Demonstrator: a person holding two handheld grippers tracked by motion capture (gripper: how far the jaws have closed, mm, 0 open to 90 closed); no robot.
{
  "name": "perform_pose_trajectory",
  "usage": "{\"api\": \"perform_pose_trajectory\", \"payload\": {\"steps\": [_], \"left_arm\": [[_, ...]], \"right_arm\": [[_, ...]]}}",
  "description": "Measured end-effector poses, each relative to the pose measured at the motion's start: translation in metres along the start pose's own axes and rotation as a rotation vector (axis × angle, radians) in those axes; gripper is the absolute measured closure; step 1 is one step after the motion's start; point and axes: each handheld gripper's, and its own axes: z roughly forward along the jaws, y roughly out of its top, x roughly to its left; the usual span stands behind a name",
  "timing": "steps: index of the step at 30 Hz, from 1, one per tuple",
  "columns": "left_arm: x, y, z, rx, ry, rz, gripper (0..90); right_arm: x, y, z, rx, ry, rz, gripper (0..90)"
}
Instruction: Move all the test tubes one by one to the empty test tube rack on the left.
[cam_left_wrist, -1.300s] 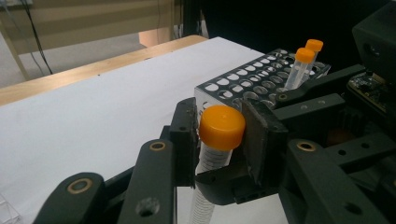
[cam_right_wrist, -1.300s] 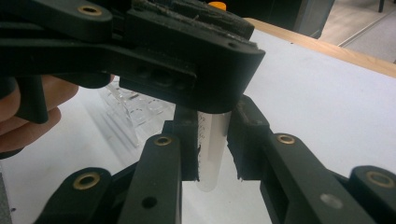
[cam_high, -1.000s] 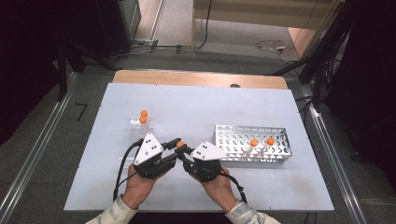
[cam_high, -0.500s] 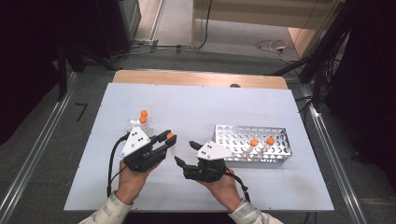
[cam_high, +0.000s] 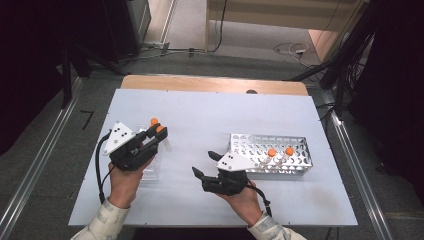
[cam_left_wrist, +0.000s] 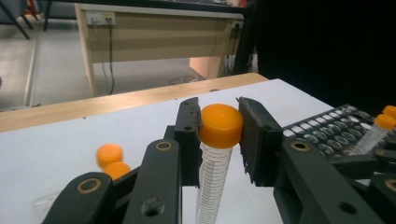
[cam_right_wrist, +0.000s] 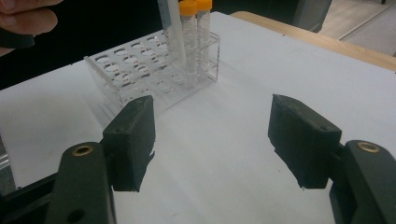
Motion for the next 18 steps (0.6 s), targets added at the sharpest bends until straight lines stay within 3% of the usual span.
{"api": "perform_pose_trajectory", "payload": {"steps": [5,18], "left_arm": [[0.009,0.002,0.000,-0.009,0.037,-0.001,69.7],[0.021,0.000,0.001,0.000,0.076,-0.014,69.7]], "right_arm": [[-0.001,-0.001,0.000,0.004,-0.003,0.002,30.8],[-0.002,-0.001,-0.001,0.000,-0.006,0.009,31.1]]}}
